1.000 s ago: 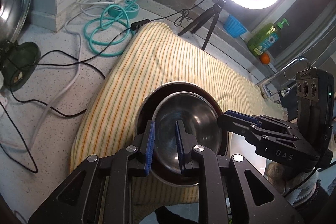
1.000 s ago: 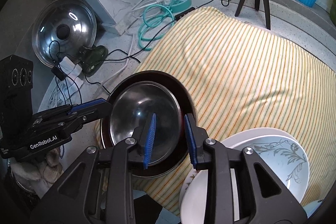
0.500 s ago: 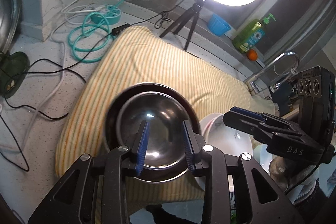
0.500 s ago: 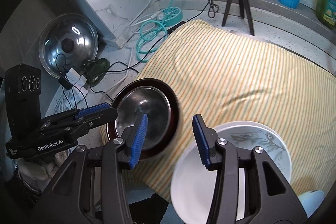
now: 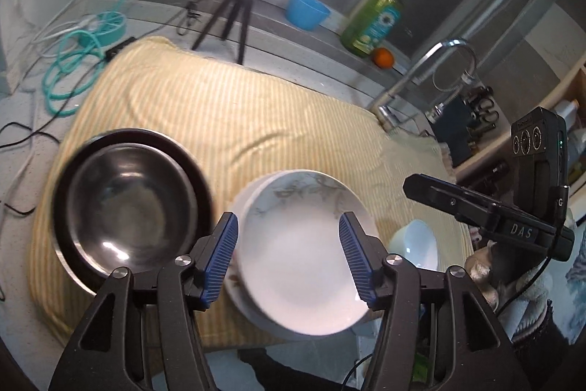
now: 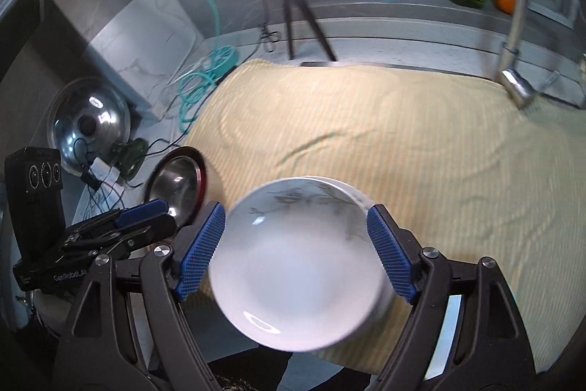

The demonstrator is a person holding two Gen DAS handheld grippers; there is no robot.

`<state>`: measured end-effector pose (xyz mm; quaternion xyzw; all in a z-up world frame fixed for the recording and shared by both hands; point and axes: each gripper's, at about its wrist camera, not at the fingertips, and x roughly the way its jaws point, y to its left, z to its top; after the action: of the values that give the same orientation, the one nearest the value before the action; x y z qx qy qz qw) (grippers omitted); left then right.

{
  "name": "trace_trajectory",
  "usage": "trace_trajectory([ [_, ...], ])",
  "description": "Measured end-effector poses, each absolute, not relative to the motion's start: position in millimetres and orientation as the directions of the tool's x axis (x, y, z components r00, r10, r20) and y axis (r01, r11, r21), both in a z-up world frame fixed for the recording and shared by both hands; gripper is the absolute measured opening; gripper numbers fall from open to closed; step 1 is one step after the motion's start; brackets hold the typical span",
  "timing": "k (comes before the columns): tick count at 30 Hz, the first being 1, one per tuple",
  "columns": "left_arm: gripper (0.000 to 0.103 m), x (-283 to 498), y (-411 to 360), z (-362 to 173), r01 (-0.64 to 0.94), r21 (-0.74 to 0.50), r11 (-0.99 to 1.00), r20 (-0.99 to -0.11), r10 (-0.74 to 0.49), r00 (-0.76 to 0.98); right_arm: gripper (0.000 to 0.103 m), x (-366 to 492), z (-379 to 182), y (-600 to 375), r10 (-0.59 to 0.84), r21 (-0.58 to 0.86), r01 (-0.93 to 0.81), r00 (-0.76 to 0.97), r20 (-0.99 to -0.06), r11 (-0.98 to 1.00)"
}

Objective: Organize plates and bowls
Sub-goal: 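Move both grippers toward the small white bowl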

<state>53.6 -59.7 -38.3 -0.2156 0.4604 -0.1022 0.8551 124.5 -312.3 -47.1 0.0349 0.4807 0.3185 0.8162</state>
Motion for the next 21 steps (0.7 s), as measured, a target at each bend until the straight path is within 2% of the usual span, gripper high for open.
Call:
trace_trajectory([
  [1, 0.061, 56, -67, -39, -0.014, -0.461, 0.887, -0.748, -0.38, 0.545, 0.082, 126, -48, -322, 0.547, 0.365, -0.471, 0.34, -0.765, 0.803],
  [21, 0.061, 74, -193, -57, 0.232, -0.468, 0.853, -0.759, -0.523, 0.389, 0.082, 108, -90, -482, 0.435, 0.39, -0.193, 0.413, -0.8, 0.9],
])
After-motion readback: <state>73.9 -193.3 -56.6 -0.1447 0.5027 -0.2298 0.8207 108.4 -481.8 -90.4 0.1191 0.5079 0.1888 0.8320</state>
